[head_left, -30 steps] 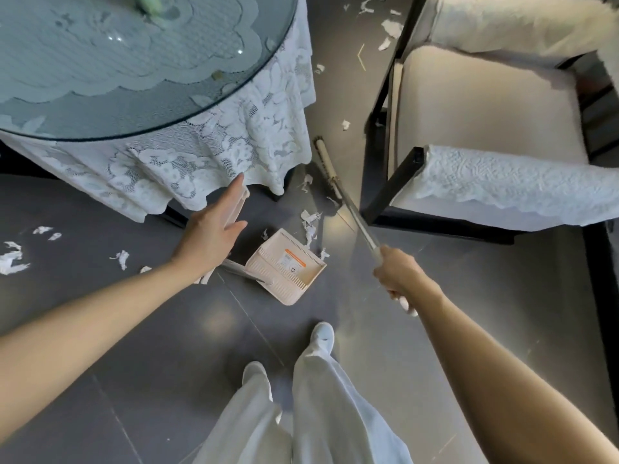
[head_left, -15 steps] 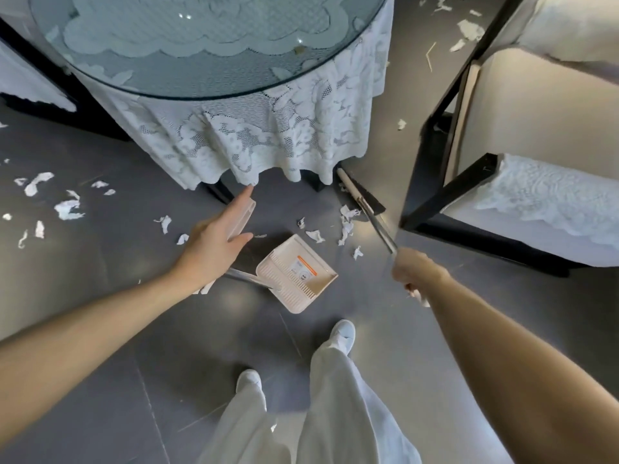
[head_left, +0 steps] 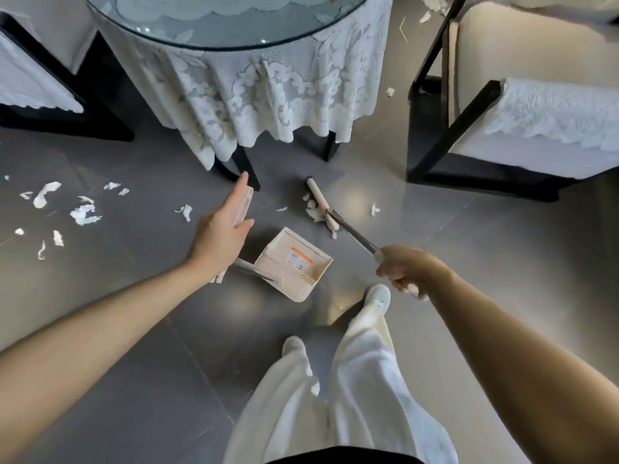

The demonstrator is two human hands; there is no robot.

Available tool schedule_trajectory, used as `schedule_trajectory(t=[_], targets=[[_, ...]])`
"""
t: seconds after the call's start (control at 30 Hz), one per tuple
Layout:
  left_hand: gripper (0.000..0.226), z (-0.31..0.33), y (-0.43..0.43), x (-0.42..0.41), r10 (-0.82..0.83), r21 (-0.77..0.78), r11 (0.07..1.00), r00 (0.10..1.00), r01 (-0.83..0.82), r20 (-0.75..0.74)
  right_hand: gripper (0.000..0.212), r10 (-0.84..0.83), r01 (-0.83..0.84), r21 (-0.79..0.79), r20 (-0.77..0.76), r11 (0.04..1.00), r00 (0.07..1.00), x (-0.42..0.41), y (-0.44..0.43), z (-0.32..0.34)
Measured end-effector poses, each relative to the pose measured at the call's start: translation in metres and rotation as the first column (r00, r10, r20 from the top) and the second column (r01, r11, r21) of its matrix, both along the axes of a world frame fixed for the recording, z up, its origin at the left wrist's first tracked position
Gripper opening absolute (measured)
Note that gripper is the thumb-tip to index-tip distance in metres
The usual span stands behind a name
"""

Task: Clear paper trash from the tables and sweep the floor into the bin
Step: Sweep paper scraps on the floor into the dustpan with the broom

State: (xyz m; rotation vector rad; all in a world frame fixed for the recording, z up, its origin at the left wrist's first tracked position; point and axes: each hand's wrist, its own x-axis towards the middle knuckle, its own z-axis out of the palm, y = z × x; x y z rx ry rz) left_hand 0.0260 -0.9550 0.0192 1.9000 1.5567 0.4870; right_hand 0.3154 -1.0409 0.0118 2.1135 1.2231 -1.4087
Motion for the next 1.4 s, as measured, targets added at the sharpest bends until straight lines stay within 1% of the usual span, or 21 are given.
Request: schedule_trajectory(t=[0.1, 0.2, 0.3, 0.4, 0.5, 0.6, 0.73, 0.83, 0.97, 1.17, 1.33, 1.4], targets=[[0.078, 0.002, -0.01, -0.022, 0.026, -0.007, 1.0, 1.0, -0.027, -0.017, 0.018, -0.092, 0.092, 0.068, 0.002, 0.993, 0.996, -0.008, -0.017, 0.016], [0.075, -0.001, -0.02, -0.038, 0.059, -0.004, 0.998, 0.998, -0.06, -0.012, 0.016, -0.174, 0.172, 0.115, 0.008, 0.978, 0.985, -0.01, -0.033, 0.02], [0.074, -0.004, -0.03, -0.048, 0.082, -0.002, 0.997, 0.994, -0.082, -0.067, 0.014, -0.236, 0.224, 0.155, 0.06, 0.962, 0.97, -0.005, -0.042, 0.015], [0.074, -0.009, -0.038, -0.054, 0.064, 0.013, 0.998, 0.994, -0.063, -0.092, 0.022, -0.257, 0.231, 0.169, 0.155, 0.958, 0.954, 0.009, -0.048, 0.009], [0.074, -0.012, -0.042, -0.056, 0.066, -0.007, 0.998, 0.995, -0.067, -0.075, 0.032, -0.248, 0.217, 0.147, 0.247, 0.965, 0.937, 0.025, -0.053, 0.0], [0.074, -0.017, -0.042, -0.056, 0.112, 0.006, 0.994, 0.991, -0.112, -0.074, 0.033, -0.23, 0.207, 0.111, 0.269, 0.972, 0.935, 0.036, -0.049, -0.01], [0.073, -0.024, -0.035, -0.047, 0.158, 0.014, 0.987, 0.984, -0.157, -0.084, 0.025, -0.214, 0.213, 0.024, 0.163, 0.977, 0.963, 0.025, -0.04, -0.025], [0.072, -0.029, -0.024, -0.031, 0.183, 0.008, 0.983, 0.979, -0.183, -0.09, 0.021, -0.136, 0.136, 0.006, 0.097, 0.991, 0.986, 0.001, -0.035, -0.029], [0.073, -0.034, -0.007, -0.016, 0.221, 0.021, 0.975, 0.972, -0.22, -0.077, 0.029, -0.105, 0.105, 0.012, 0.015, 0.994, 0.994, -0.021, -0.029, -0.029], [0.072, -0.032, 0.01, -0.013, 0.238, 0.007, 0.971, 0.968, -0.238, -0.076, 0.04, -0.013, 0.014, 0.01, -0.063, 1.0, 0.998, -0.051, -0.036, -0.006], [0.073, -0.036, 0.0, -0.015, 0.281, 0.022, 0.96, 0.959, -0.281, -0.033, 0.033, -0.018, 0.016, -0.009, -0.142, 1.0, 0.99, -0.071, -0.054, 0.018], [0.073, -0.039, -0.007, -0.015, 0.265, 0.05, 0.963, 0.964, -0.263, -0.033, 0.03, -0.01, 0.012, 0.016, -0.133, 1.0, 0.991, -0.068, -0.051, 0.029]])
